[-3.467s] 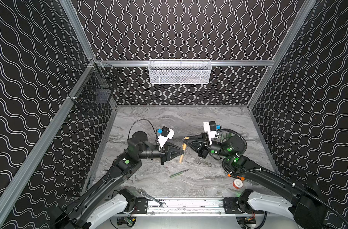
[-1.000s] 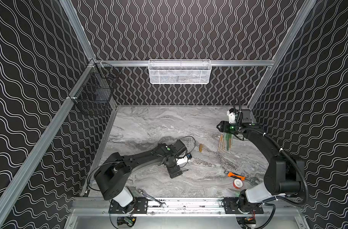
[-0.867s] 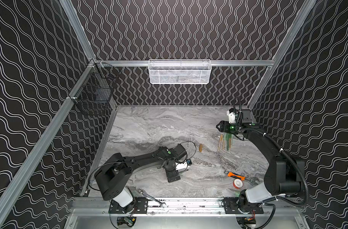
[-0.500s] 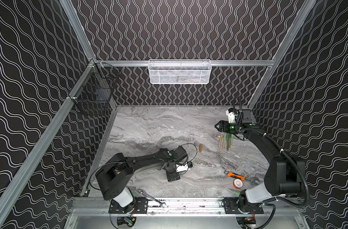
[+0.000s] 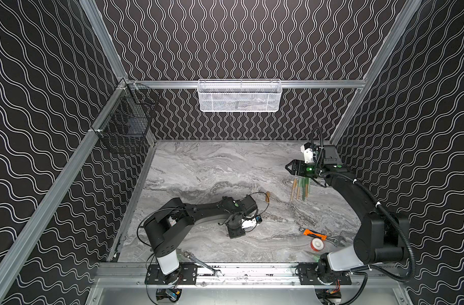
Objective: Insert the pens into the pen caps
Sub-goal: 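Grasp the loose green pen with left gripper while right moves to tan cap, then lift the green pen upright with left while right grasps and lifts tan cap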
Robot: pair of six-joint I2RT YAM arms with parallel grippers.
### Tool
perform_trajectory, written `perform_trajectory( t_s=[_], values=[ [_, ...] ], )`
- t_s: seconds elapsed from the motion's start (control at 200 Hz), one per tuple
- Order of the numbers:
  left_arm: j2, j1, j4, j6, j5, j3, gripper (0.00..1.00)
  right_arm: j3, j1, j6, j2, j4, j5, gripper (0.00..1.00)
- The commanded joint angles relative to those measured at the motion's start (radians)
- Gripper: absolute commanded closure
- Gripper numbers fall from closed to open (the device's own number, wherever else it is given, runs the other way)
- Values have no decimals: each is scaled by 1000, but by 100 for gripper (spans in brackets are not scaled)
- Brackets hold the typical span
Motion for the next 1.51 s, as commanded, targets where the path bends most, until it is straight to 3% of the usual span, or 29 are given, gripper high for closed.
perform_trajectory(
  t_s=[0.0, 0.28, 0.395, 0.601, 0.876, 1.056, 1.151, 1.281, 1.501],
  values=[
    [56, 1, -10, -35, 35, 7, 57, -4, 3, -9, -11, 30, -8, 20],
    [80, -1, -21, -71, 49, 31, 68, -4, 27, -7, -11, 22, -3, 20],
    [41, -1, -11, -76, 78, 27, 79, -18, 38, 3, -13, 27, -13, 20],
    [-56, 11, -42, -100, 154, 47, 81, -66, 60, 12, 4, 36, -13, 19],
    [-289, 139, -112, -155, 312, 52, 83, -107, 194, 37, 115, 47, 55, 21],
    [-469, 251, -70, -202, 487, 31, 82, -134, 267, 103, 177, 94, 69, 29],
    [-554, 296, -5, -224, 580, -5, 83, -146, 276, 134, 218, 117, 59, 42],
    [-638, 333, 61, -240, 589, -55, 84, -152, 279, 155, 258, 119, 63, 59],
    [-653, 362, 73, -226, 632, -63, 85, -164, 297, 169, 276, 127, 72, 65]
  ],
)
